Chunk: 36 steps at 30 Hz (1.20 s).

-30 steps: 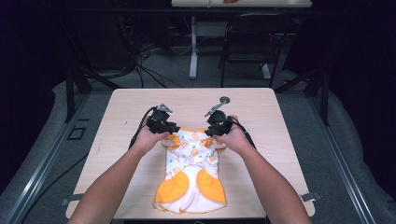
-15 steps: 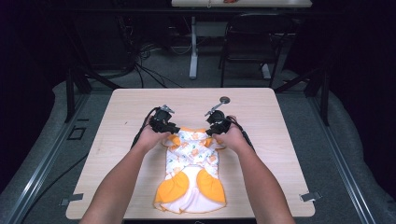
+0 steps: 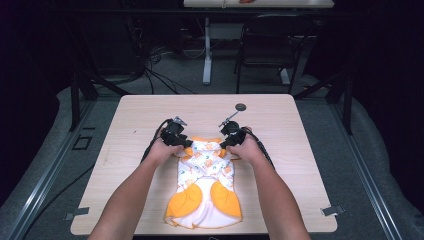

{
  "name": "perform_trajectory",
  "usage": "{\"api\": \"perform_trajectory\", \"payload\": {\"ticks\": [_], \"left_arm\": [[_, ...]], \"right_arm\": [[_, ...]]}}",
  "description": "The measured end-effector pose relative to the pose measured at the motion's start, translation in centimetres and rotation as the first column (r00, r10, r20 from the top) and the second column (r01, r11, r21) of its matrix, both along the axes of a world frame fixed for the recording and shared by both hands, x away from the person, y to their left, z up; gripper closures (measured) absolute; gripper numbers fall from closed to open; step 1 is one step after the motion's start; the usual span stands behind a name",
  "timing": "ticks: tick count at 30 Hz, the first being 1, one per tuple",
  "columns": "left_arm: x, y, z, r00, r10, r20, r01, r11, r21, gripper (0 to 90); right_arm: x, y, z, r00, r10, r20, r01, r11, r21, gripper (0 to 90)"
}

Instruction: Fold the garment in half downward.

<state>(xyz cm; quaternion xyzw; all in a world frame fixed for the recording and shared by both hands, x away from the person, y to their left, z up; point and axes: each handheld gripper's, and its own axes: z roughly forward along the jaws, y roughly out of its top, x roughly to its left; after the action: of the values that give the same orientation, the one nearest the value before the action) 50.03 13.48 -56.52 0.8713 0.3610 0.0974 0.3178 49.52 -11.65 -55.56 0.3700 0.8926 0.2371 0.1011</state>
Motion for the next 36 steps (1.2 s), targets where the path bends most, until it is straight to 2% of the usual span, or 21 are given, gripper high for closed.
{"api": "perform_trajectory", "payload": {"ticks": [4, 6, 9, 10, 12, 13, 14, 17, 21, 24, 26, 31, 32, 35, 36], "left_arm": [[-0.1, -0.2, -0.2, 0.9998, -0.020, -0.004, 0.020, 0.9996, 0.022, 59.8], [-0.2, -0.3, -0.2, 0.9998, -0.020, 0.001, 0.020, 0.9994, 0.029, 60.2], [-0.2, -0.4, -0.2, 0.9998, -0.021, -0.001, 0.021, 0.9993, 0.030, 61.0], [-0.3, -0.5, -0.1, 0.9996, -0.026, -0.006, 0.027, 0.9990, 0.036, 64.4], [-0.4, -0.6, 0.0, 0.9997, -0.023, -0.009, 0.023, 0.9988, 0.042, 66.2], [-0.4, -0.6, 0.0, 0.9997, -0.023, -0.009, 0.023, 0.9988, 0.042, 67.9], [-0.4, -0.6, 0.0, 0.9995, -0.028, -0.017, 0.028, 0.9989, 0.038, 70.1], [-0.4, -0.5, 0.0, 0.9993, -0.031, -0.022, 0.032, 0.9989, 0.033, 72.9], [-0.6, -0.4, -0.1, 0.9997, -0.015, -0.017, 0.015, 0.9997, 0.019, 78.0], [-0.7, -0.4, 0.0, 0.9998, -0.006, -0.017, 0.006, 0.9997, 0.025, 80.4], [-0.7, -0.5, 0.1, 0.9998, -0.010, -0.014, 0.010, 0.9991, 0.041, 81.4], [-1.0, -0.6, 0.6, 0.9999, -0.009, 0.011, 0.009, 0.9984, 0.055, 82.6], [-1.1, -0.5, 1.1, 0.9995, -0.010, 0.030, 0.008, 0.9983, 0.057, 82.7], [-1.2, -0.3, 1.8, 0.9990, -0.005, 0.044, 0.004, 0.9994, 0.036, 82.8], [-1.3, 0.0, 2.6, 0.9981, -0.006, 0.061, 0.005, 0.9998, 0.019, 82.9]], "right_arm": [[0.1, -0.3, -0.1, 1.0000, -0.005, -0.009, 0.004, 1.000, -0.007, 60.9], [0.0, -0.2, -0.1, 1.0000, 0.002, -0.006, -0.002, 1.000, -0.010, 63.4], [0.0, -0.1, -0.2, 0.9999, 0.000, -0.012, 0.000, 1.000, 0.002, 66.2], [0.0, -0.2, -0.1, 0.9996, 0.000, -0.028, 0.000, 1.000, 0.004, 68.0], [-0.1, -0.1, -0.3, 0.9996, -0.016, -0.025, 0.016, 0.999, 0.029, 70.6], [-0.1, -0.1, -0.3, 0.9996, -0.016, -0.025, 0.016, 0.999, 0.029, 70.6], [-0.1, -0.1, -0.1, 0.9993, 0.002, -0.039, -0.001, 1.000, 0.017, 74.9], [-0.2, -0.1, -0.2, 0.9994, -0.003, -0.035, 0.004, 1.000, 0.029, 77.0], [-0.3, 0.0, -0.1, 0.9989, 0.009, -0.047, -0.008, 1.000, 0.028, 85.1], [-0.6, 0.2, -0.2, 0.9998, 0.006, -0.019, -0.005, 1.000, 0.028, 88.1], [-0.8, 0.3, -0.1, 0.9998, 0.018, 0.000, -0.018, 1.000, -0.004, 88.8], [-1.1, 0.2, 0.3, 0.9994, 0.019, 0.030, -0.020, 1.000, 0.006, 89.2], [-1.4, 0.0, 1.0, 0.9986, 0.023, 0.046, -0.024, 1.000, 0.019, 89.4], [-1.5, -0.2, 1.5, 0.9980, 0.028, 0.058, -0.029, 0.999, 0.029, 89.4], [-1.7, -0.5, 2.3, 0.9967, 0.021, 0.079, -0.025, 0.998, 0.051, 89.5]]}}
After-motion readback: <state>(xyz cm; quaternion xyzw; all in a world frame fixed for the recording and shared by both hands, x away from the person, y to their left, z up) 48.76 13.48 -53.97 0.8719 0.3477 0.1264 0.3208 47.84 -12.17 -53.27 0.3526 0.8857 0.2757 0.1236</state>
